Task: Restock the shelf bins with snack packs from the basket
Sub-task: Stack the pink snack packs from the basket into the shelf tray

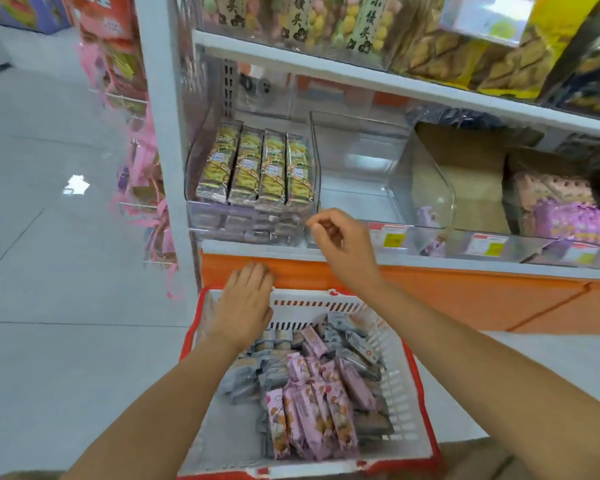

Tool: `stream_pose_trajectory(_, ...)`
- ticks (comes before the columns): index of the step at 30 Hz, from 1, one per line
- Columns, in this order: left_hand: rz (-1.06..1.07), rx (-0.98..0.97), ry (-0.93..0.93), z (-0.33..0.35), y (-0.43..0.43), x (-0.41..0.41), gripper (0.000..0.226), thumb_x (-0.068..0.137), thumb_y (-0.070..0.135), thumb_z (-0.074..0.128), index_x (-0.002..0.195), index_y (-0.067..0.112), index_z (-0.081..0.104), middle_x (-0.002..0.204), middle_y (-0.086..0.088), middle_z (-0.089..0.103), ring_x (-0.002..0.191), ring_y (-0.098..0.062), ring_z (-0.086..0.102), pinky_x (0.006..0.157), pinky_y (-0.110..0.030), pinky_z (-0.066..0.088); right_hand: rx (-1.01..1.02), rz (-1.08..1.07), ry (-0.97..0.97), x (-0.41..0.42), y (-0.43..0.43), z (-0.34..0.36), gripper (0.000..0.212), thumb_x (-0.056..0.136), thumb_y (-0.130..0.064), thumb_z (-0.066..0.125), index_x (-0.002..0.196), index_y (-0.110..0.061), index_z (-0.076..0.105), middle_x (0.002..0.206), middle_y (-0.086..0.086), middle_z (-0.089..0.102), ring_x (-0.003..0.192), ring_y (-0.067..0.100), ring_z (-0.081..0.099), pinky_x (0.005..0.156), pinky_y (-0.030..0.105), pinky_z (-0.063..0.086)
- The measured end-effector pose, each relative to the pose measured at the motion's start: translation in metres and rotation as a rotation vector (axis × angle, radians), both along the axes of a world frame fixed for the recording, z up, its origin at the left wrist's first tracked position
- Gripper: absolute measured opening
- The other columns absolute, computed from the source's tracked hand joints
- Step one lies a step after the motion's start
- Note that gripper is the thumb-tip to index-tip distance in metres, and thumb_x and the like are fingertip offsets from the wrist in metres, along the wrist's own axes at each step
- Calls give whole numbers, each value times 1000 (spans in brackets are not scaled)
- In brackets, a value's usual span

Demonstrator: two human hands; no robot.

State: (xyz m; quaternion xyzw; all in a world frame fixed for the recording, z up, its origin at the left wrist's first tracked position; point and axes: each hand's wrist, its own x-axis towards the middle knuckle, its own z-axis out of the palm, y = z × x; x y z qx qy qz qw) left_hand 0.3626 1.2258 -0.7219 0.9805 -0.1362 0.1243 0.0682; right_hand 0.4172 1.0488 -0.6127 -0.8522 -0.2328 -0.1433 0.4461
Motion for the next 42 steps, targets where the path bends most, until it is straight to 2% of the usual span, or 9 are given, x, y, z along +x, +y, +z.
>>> stream_pose_trajectory(2,2,15,158,-13,-15,-1,65,72,23,75,131,7,54,132,-17,53,123,-37,47,102,-52,42,-49,-33,128,-14,-28,-34,11,93,-13,58,99,-12,67,82,0,66,69,12,58,62,24,45)
stream_pose_trajectory(5,3,101,314,-30,-32,-1,77,90,32,59,155,13,21,161,-14,18,149,-33,13,121,-48,12,-245,-74,314,-34,-62,-88,18,91,-15,61,109,-14,63,85,-3,62,70,12,56,66,29,48)
stream_pose_trajectory(12,75,279,517,-49,-51,11,77,101,41,38,156,15,-10,164,-8,-13,150,-27,-13,122,-45,-3,-764,-182,740,-72,-110,-184,37,94,-29,54,126,-12,47,112,11,62,97,29,62,77,31,49)
stream_pose_trajectory(23,135,320,640,-57,-66,22,75,103,38,33,155,14,-16,163,-9,-17,150,-27,-16,122,-44,-4,-694,-203,946,-82,-119,-210,26,92,-19,59,115,-11,51,111,11,65,98,27,63,78,32,49)
stream_pose_trajectory(28,125,365,628,-58,-67,25,76,101,37,39,156,14,-9,163,-9,-15,150,-28,-14,122,-45,-3,-527,-155,982,-74,-129,-195,25,91,-41,59,81,-19,52,74,-3,54,66,12,50,56,25,38)
stream_pose_trajectory(31,90,265,469,-46,-71,24,68,97,29,48,155,12,18,161,-11,19,149,-29,13,121,-45,9,-384,-61,947,-70,-137,-172,12,91,-24,58,85,-15,52,77,-1,50,70,14,48,65,29,40)
stream_pose_trajectory(34,-14,108,124,-23,-82,23,51,79,11,69,128,6,55,124,-15,55,115,-34,49,98,-50,41,-191,11,854,-65,-146,-144,12,94,-15,55,105,-13,50,91,8,55,80,18,53,69,32,43)
stream_pose_trajectory(37,-79,6,-164,11,-100,25,47,71,7,66,116,3,57,109,-17,55,100,-33,46,84,-44,39,-5,-24,719,-59,-158,-109,21,95,-16,56,112,-11,45,103,15,62,84,22,60,71,41,49)
stream_pose_trajectory(42,-78,-39,-387,66,-130,27,53,68,4,66,120,1,57,115,-21,54,106,-33,39,91,-43,29,172,-49,516,-50,-178,-47,33,91,-15,67,116,-18,46,107,-4,62,81,-6,58,66,15,47)
